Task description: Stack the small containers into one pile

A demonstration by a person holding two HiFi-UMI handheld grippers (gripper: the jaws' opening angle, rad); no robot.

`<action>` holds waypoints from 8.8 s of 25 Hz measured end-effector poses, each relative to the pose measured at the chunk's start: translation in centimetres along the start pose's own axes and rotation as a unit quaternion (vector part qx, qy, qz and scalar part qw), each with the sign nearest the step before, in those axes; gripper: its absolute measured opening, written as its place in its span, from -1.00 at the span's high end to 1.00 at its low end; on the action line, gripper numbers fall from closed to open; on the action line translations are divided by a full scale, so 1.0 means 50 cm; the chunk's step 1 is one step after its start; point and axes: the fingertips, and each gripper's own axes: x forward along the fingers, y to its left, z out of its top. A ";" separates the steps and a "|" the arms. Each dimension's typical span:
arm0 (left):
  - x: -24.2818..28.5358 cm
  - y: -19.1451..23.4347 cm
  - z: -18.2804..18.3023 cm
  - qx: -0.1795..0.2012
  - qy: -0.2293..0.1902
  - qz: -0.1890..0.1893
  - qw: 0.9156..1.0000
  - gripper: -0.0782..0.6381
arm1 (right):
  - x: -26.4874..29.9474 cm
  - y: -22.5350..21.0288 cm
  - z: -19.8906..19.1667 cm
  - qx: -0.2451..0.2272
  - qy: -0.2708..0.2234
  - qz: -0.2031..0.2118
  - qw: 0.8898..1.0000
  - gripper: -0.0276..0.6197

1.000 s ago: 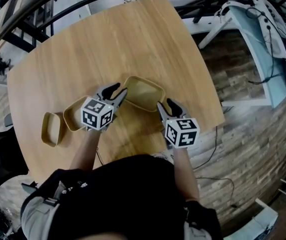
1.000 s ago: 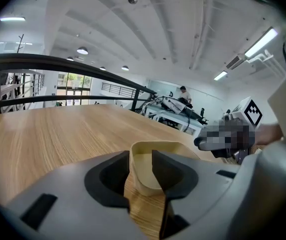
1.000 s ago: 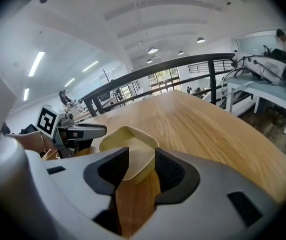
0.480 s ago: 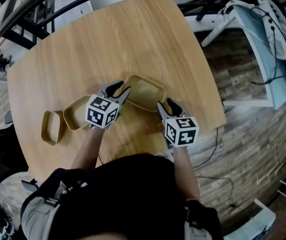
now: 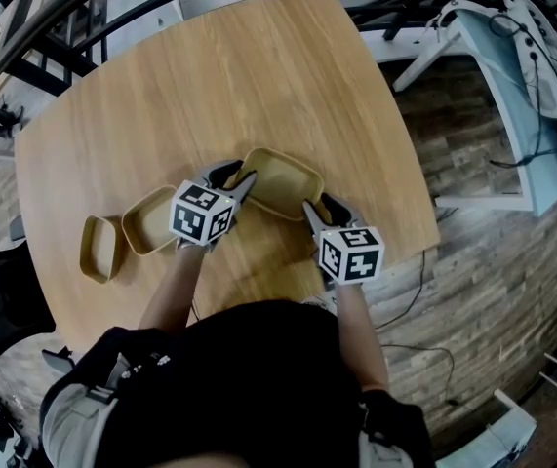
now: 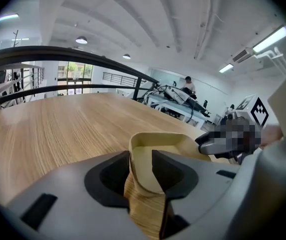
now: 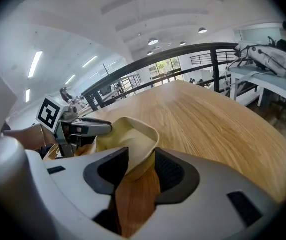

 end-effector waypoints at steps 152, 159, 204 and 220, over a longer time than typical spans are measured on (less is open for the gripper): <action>-0.548 0.209 -0.257 -0.217 -0.085 0.251 0.940 0.41 | 0.228 0.553 0.032 -0.256 0.083 0.252 0.930 0.40; -0.539 0.213 -0.258 -0.213 -0.078 0.251 0.941 0.41 | 0.235 0.552 0.040 -0.254 0.075 0.253 0.931 0.40; -0.550 0.174 -0.282 -0.204 -0.089 0.232 0.947 0.41 | 0.198 0.564 0.037 -0.281 0.069 0.234 0.928 0.34; -0.679 0.171 -0.332 -0.187 -0.109 0.255 0.943 0.41 | 0.159 0.697 0.039 -0.269 0.016 0.251 0.930 0.34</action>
